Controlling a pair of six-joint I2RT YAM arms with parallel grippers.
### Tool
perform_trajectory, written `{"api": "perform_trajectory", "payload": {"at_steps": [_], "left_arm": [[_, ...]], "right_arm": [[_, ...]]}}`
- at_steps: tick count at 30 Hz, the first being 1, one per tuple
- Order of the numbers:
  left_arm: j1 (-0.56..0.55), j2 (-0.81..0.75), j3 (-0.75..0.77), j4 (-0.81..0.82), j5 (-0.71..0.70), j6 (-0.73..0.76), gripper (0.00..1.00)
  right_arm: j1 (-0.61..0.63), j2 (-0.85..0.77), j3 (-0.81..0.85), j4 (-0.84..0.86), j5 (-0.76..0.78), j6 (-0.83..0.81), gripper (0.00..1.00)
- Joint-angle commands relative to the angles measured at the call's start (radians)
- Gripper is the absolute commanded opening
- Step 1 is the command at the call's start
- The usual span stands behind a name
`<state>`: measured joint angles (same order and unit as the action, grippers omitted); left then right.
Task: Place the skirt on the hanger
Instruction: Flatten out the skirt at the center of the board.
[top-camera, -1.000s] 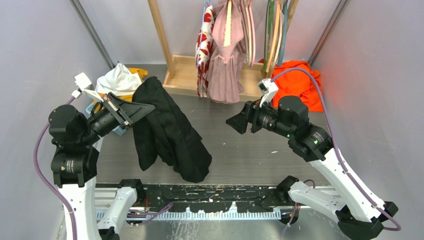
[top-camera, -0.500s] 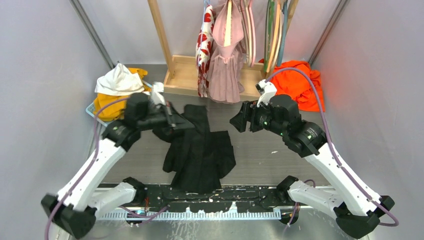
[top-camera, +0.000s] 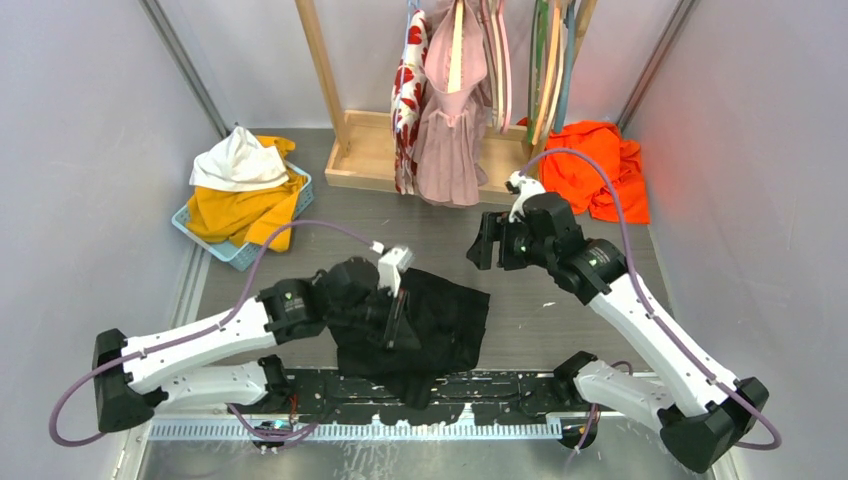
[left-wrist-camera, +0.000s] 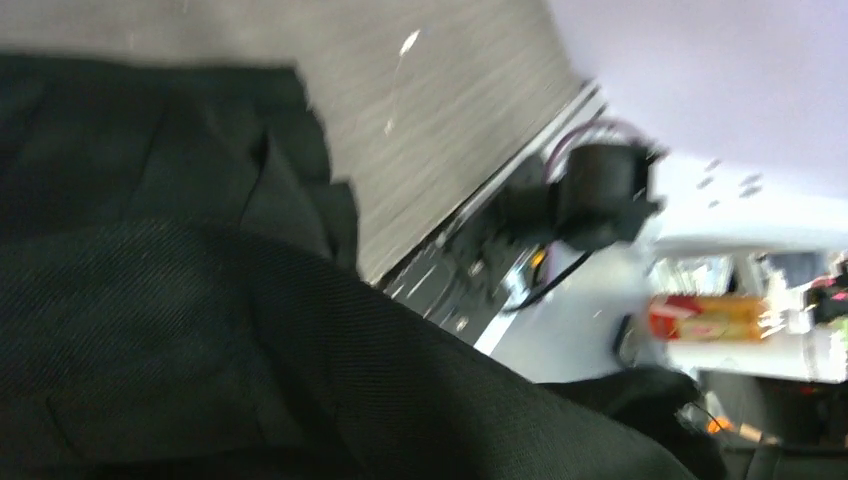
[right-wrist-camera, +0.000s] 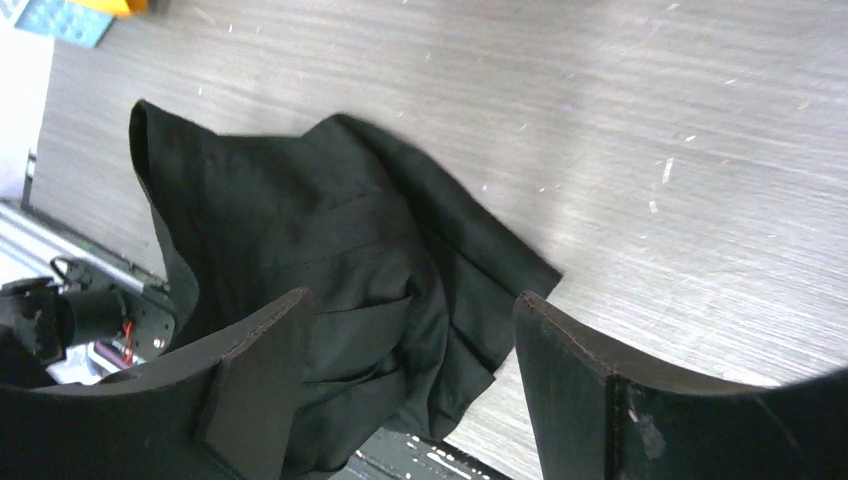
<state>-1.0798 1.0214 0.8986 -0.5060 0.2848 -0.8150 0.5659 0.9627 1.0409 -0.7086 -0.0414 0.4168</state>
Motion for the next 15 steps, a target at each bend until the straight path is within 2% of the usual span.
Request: {"api": "perform_trajectory", "payload": {"at_steps": [1, 5, 8, 15], "left_arm": [[-0.136, -0.031, -0.134, -0.042, -0.106, -0.057, 0.13], [-0.27, -0.037, -0.264, -0.055, -0.245, -0.2, 0.14], [-0.404, -0.05, -0.342, -0.042, -0.398, -0.324, 0.15], [-0.659, -0.107, -0.419, -0.024, -0.759, -0.543, 0.13]], "right_arm": [[-0.002, 0.032, -0.036, 0.095, -0.157, -0.019, 0.77], [-0.001, 0.094, -0.062, 0.129, -0.259, -0.014, 0.74], [0.012, 0.153, -0.061, 0.146, -0.34, -0.023, 0.69], [0.189, 0.308, 0.055, 0.146, -0.21, -0.07, 0.69]]}}
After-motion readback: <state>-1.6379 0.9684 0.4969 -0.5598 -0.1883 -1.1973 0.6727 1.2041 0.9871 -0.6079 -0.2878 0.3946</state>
